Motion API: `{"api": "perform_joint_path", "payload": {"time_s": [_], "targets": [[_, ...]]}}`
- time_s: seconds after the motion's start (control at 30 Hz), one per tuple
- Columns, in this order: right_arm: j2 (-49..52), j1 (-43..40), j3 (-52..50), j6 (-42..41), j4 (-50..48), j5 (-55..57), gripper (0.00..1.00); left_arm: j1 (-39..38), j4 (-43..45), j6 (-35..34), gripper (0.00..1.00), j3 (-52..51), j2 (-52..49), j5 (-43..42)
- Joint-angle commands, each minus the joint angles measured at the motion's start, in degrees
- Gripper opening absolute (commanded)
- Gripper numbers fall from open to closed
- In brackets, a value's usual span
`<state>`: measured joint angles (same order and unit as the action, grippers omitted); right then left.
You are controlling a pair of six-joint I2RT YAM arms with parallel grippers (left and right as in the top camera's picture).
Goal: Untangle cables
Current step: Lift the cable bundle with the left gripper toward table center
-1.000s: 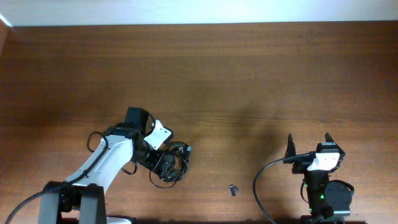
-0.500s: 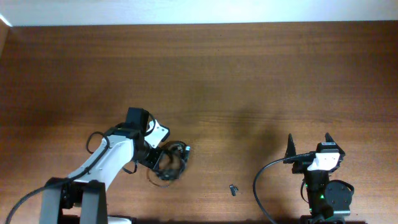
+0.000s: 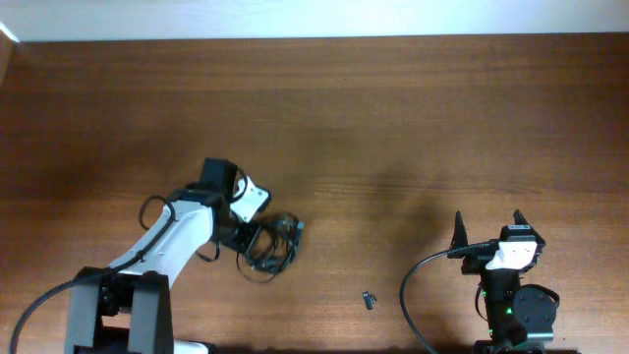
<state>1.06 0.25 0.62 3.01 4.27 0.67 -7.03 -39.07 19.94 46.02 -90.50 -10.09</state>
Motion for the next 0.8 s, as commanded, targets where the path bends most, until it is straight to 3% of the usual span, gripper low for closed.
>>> {"api": "perform_joint_path", "payload": {"time_s": [0.0, 0.03, 0.13, 0.27, 0.6, 0.63, 0.7, 0.77], "targets": [[-0.2, 0.5, -0.3, 0.0, 0.3, 0.9, 0.99, -1.8, 2.8, 0.3, 0.00, 9.2, 2.2, -2.7], [-0.2, 0.5, -0.3, 0.0, 0.3, 0.9, 0.99, -3.1, 4.8, 1.4, 0.00, 12.0, 2.9, -2.6], [-0.2, 0.5, -0.3, 0.0, 0.3, 0.9, 0.99, -8.8, 12.1, 13.2, 0.00, 17.0, 3.4, -2.6], [-0.2, 0.5, -0.3, 0.0, 0.3, 0.9, 0.99, -14.9, 18.9, 14.0, 0.00, 16.9, 3.4, -2.6], [-0.2, 0.5, -0.3, -0.4, 0.1, 0.9, 0.99, -16.9, 16.8, 17.0, 0.00, 16.9, 3.4, -2.6], [-0.2, 0.5, -0.3, -4.2, 0.0, -1.7, 0.99, -16.8, 16.9, 17.0, 0.00, 16.9, 3.4, -2.6], [-0.2, 0.5, -0.3, -5.2, -1.0, -6.0, 0.99, -16.8, 16.9, 20.8, 0.00, 16.9, 3.4, -2.6], [-0.2, 0.5, 0.5, -5.2, -1.9, -9.3, 0.99, -16.8, 17.1, 31.9, 0.00, 16.9, 3.4, -2.6]]}}
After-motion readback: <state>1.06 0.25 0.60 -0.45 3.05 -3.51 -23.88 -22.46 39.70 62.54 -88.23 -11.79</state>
